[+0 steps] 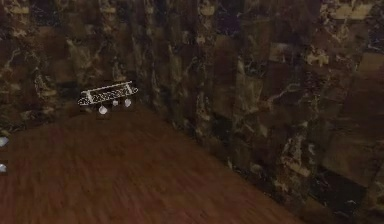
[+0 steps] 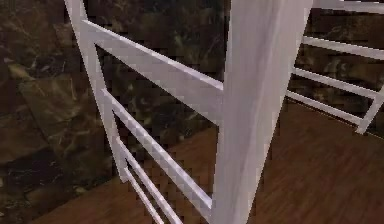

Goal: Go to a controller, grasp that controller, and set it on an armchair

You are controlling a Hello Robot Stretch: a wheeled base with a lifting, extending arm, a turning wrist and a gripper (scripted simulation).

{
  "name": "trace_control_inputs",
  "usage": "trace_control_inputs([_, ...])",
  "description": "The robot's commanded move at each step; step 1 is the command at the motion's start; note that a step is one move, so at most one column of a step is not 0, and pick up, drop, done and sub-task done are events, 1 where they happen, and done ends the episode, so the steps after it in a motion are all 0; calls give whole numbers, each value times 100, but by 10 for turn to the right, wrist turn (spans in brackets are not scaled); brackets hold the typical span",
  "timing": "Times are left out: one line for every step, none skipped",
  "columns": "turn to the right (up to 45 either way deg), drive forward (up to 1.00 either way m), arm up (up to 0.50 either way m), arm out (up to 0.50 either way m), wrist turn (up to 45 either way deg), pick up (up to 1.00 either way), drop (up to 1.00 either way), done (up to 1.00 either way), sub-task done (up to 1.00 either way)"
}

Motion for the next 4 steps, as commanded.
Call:
trace_control_inputs([-390, 0, 0, 0, 0, 0, 0, 0, 0])
trace_control_inputs([0, 95, 0, 0, 0, 0, 0, 0, 0])
trace_control_inputs([-450, 0, 0, 0, 0, 0, 0, 0, 0])
trace_control_inputs([-30, 0, 0, 0, 0, 0, 0, 0, 0])
